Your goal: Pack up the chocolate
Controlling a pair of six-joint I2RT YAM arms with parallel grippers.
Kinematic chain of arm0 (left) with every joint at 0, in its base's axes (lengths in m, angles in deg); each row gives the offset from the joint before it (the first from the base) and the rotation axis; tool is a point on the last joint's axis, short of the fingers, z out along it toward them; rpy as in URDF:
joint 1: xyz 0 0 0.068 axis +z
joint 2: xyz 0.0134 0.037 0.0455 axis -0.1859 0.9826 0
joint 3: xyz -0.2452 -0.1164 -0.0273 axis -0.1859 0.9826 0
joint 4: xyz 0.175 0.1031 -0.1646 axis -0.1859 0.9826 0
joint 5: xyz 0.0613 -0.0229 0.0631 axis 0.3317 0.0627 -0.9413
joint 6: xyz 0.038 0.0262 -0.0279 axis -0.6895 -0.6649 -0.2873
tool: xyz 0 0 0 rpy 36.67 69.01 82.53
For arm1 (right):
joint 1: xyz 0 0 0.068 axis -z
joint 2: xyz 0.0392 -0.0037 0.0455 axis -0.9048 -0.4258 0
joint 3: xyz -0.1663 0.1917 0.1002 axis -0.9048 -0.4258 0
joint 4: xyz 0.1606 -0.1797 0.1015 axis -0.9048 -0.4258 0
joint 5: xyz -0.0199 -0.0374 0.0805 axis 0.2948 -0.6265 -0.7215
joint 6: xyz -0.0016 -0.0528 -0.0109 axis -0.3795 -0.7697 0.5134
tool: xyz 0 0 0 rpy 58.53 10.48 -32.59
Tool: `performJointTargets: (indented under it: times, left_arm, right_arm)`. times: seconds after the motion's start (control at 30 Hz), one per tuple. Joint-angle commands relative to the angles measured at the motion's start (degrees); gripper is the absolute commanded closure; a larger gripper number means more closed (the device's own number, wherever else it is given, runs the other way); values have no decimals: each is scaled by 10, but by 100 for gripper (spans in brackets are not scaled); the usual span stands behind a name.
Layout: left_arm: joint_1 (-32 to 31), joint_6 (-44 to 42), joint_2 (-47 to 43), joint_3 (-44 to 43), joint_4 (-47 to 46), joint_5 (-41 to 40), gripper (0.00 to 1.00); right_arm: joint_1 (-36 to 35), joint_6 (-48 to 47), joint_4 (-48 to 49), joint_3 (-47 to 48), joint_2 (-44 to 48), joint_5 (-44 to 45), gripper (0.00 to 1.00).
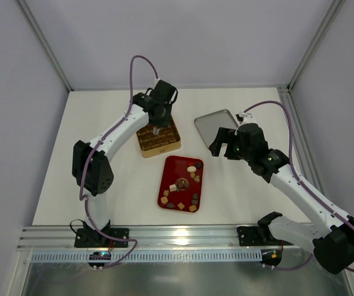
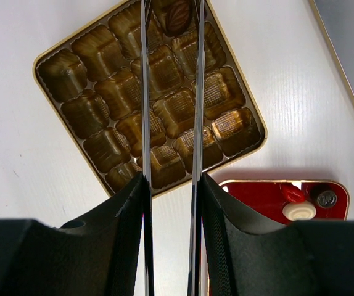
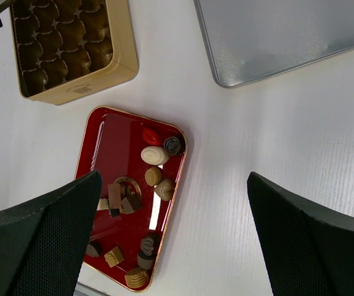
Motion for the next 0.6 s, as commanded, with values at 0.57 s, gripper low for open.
performJointTargets:
  times: [0.57]
  left_arm:
    - [-60, 54, -273, 203, -9, 133, 61]
  right_arm:
    - [-1, -2, -2, 14, 14, 22, 0]
